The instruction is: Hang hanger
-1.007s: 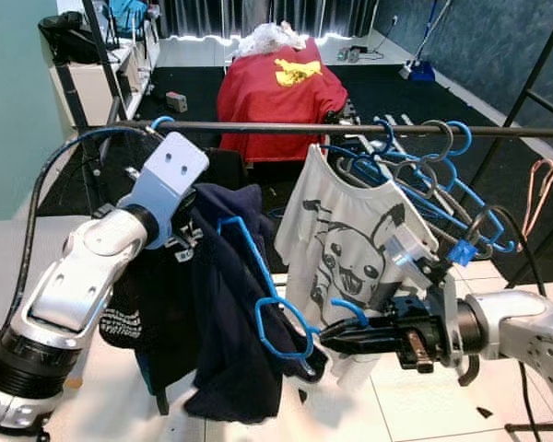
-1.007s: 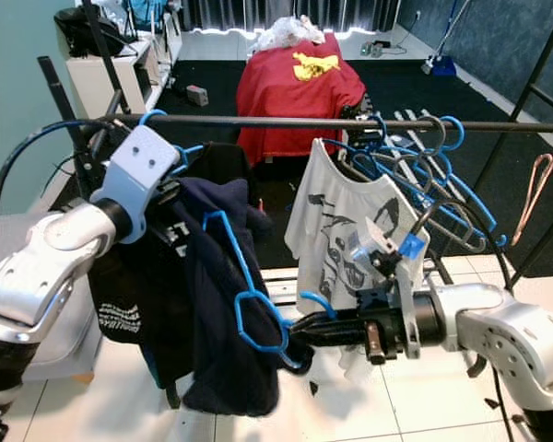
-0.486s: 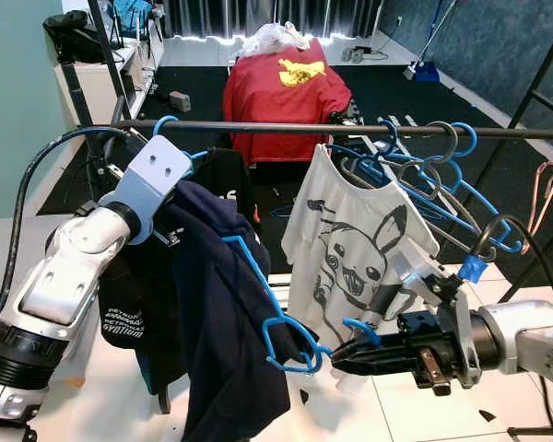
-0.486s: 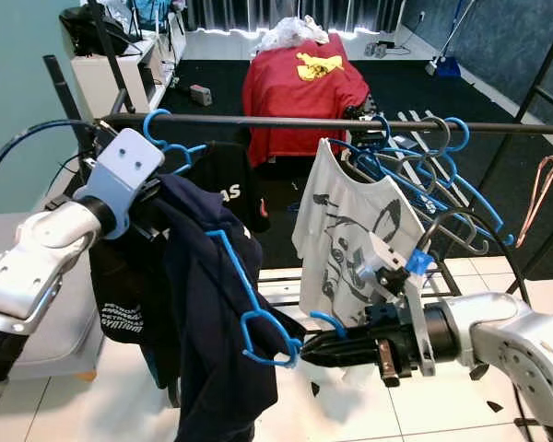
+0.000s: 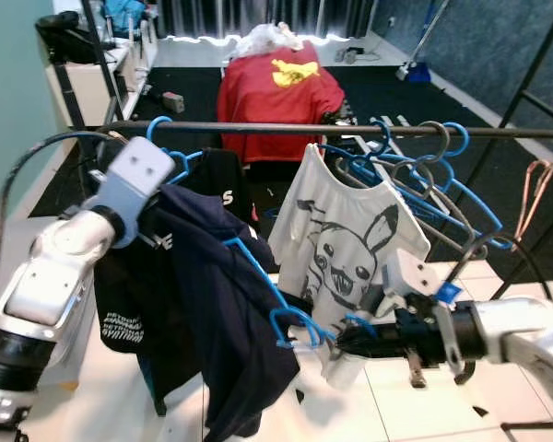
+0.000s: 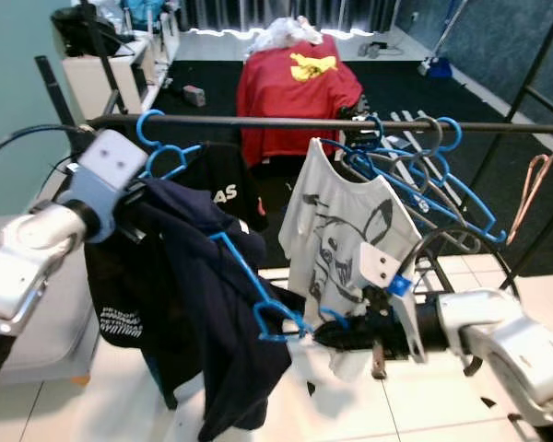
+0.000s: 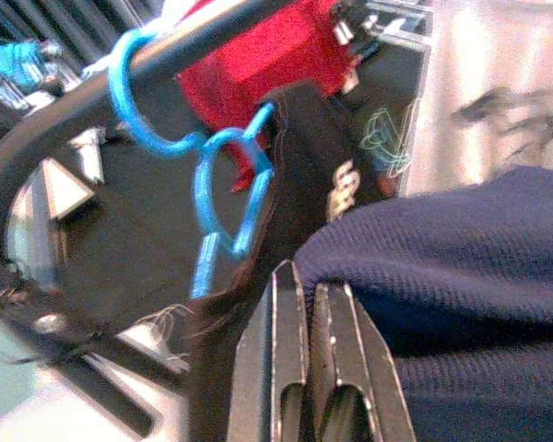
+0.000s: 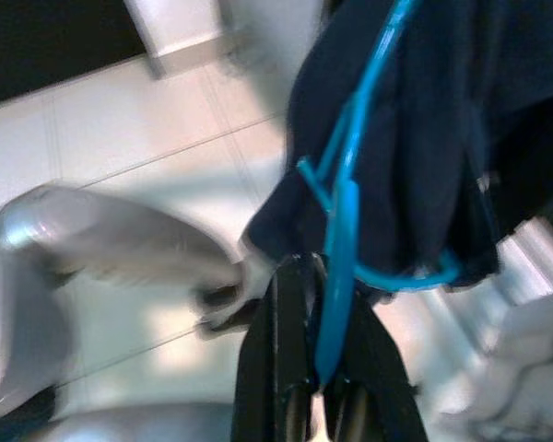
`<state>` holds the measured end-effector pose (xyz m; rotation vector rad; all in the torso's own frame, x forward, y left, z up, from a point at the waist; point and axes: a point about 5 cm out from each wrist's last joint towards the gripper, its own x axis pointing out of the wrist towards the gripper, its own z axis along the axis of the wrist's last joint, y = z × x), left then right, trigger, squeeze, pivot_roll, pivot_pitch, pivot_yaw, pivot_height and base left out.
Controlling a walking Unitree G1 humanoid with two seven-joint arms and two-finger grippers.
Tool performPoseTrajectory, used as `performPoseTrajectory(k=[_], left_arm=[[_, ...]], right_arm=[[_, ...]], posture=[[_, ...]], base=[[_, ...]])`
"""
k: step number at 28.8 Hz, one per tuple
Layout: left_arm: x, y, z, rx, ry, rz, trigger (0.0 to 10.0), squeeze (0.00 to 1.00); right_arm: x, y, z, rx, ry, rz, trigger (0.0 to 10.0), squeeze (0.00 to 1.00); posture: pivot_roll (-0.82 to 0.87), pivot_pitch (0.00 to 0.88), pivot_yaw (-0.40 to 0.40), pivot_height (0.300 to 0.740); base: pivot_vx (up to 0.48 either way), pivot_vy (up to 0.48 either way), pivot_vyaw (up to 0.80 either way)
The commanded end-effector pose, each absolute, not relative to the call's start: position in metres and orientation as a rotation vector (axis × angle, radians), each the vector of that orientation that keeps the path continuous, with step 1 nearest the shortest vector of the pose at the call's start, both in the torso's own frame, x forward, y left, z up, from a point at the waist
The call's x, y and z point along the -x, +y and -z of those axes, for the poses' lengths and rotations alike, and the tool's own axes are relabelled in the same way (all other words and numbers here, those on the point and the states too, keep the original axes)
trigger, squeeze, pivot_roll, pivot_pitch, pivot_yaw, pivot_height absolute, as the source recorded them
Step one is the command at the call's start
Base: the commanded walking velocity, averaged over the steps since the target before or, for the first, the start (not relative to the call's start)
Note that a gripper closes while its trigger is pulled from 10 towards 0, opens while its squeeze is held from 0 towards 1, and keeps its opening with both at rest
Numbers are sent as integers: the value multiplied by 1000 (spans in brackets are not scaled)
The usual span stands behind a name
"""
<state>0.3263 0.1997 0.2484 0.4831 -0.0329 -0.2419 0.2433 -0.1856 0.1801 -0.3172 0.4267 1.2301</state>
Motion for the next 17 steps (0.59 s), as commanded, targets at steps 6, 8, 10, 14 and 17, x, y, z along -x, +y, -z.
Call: performPoseTrajectory(k=[6,8,10,14,17], left_arm=[[-307,158,-257,-294,-74,477,0,0],[-306,159,-258,-312,-64,472,0,0],[-307,161,-258,-323,-60,465,0,0],[-306,171,-247,-382,18,450,0,0],[-300,179,-229,-455,125,442,0,0]], right_arm=[[-252,-160,-196,381,207,-1272,0,0],[-245,-152,-194,380,211,-1358,0,0],[-243,-151,-193,386,217,-1380,0,0],[-240,-149,-187,421,225,-1424,0,0],[-237,-147,-180,445,236,-1479,0,0]], posture=[[-29,36,-18,740],[-27,35,-21,740],[-26,34,-22,740],[-24,33,-21,740],[-22,31,-20,740]], base=[[0,0,0],[0,0,0],[0,0,0],[0,0,0],[0,0,0]])
